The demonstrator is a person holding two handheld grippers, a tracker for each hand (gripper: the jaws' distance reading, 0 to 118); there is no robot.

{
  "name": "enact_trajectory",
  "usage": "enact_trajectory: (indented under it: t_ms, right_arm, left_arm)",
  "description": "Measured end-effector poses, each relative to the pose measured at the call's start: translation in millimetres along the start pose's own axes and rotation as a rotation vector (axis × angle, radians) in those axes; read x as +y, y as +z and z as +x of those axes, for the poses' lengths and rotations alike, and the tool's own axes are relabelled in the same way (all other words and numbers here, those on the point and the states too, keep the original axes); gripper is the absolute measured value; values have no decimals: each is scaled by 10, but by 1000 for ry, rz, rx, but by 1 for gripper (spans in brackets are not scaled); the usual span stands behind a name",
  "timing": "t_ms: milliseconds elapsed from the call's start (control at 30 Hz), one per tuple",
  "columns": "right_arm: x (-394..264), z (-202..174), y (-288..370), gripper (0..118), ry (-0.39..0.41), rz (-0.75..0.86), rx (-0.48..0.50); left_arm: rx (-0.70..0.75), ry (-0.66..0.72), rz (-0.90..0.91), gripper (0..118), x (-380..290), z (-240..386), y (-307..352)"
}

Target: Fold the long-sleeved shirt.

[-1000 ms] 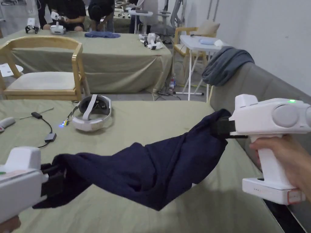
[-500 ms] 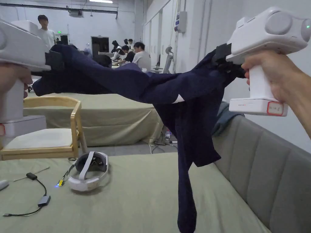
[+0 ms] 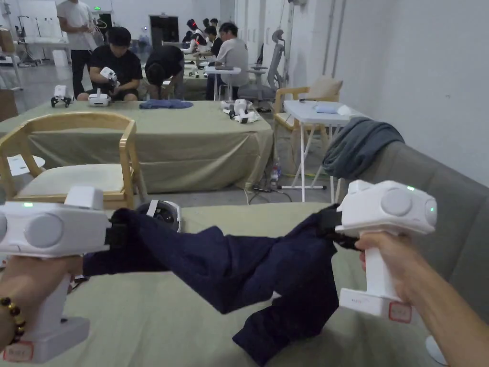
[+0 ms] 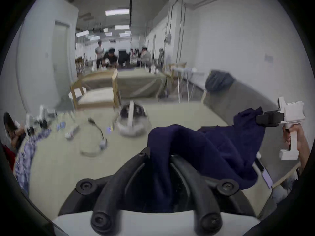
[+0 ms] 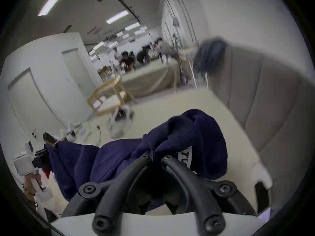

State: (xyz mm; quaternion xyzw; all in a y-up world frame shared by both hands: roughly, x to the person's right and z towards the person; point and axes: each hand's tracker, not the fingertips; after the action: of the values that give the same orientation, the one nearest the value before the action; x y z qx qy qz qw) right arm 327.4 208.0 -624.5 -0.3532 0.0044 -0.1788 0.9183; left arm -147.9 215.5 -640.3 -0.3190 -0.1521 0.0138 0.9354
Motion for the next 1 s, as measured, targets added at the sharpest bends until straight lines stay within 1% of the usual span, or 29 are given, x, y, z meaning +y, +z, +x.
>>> enact_trajectory:
  t_ms: [67, 133, 200, 267, 333, 400, 433, 467, 533, 567, 633, 667, 700, 733, 767, 800, 833, 900, 933, 967, 1000]
  right_arm:
    - [-367, 163, -382, 5, -15, -105, -18]
    - [-554, 220, -545, 5, -19, -158, -34]
    - [-770, 163, -445, 5, -14, -150, -35]
    - [-976, 175, -287, 5, -3, -149, -28]
    - [-1214, 285, -84, 5, 11, -149, -11]
    - [-1504, 390, 180, 5, -3, -156, 6]
    - [-1668, 445, 293, 5, -6, -168, 15]
    - [-1850, 539, 365, 5, 2, -191, 30]
    - [-2188, 658, 406, 5, -18, -272, 3]
    - [-2412, 728, 436, 5, -15, -323, -29]
    - [-2629, 822, 404, 5, 6, -365, -109]
    - [-2693, 875, 405, 5, -3, -371, -137]
    - [-2721, 909, 467, 10, -40, -360, -149]
    - [-2734, 939, 544, 41, -81, -341, -154]
    - [-2744, 953, 648, 78, -86, -313, -173]
    - [-2768, 954, 762, 110, -87, -273, -178]
    - [-2782, 947, 916, 118, -79, -219, -167]
    - [-2761, 969, 1113, 110, -97, -229, -134]
    - [-2771, 972, 1202, 88, -133, -233, -119]
    - [-2783, 973, 1272, 46, -147, -220, -100]
    - [-2790, 1013, 1351, 0, -143, -218, -85]
  left_arm:
    - [12, 7, -95, 18, -466, -36, -266]
    - [50, -13, -147, 18, -712, -5, -339]
    - [27, 11, -160, 18, -986, -20, -361]
    - [12, 22, -163, 18, -1188, -9, -213]
    - [3, 22, -167, 18, -1424, 8, -13]
    - [5, -19, -174, 18, -1703, 30, 232]
    - [14, -65, -177, 18, -1882, 67, 353]
    - [15, -80, -180, 18, -2067, 98, 456]
    - [8, -51, -219, 18, -2429, 122, 584]
    - [-25, -19, -257, 18, -2612, 125, 611]
    - [-19, 6, -286, 18, -2892, 123, 655]
    - [-26, 28, -290, 22, -3024, -6, 614]
    - [-43, 66, -302, 35, -3086, -58, 656]
    - [-32, 90, -310, 73, -3135, -89, 723]
    - [-12, 99, -292, 98, -3182, -105, 810]
    - [-14, 109, -245, 111, -3227, -108, 887]
    - [-46, 115, -200, 107, -3229, -143, 1000]
    - [-43, 132, -213, 107, -3217, -190, 1108]
    - [-27, 126, -220, 103, -3164, 15, 1264]
    - [-23, 117, -220, 89, -3137, 33, 1320]
    - [-15, 84, -208, 56, -3111, 57, 1375]
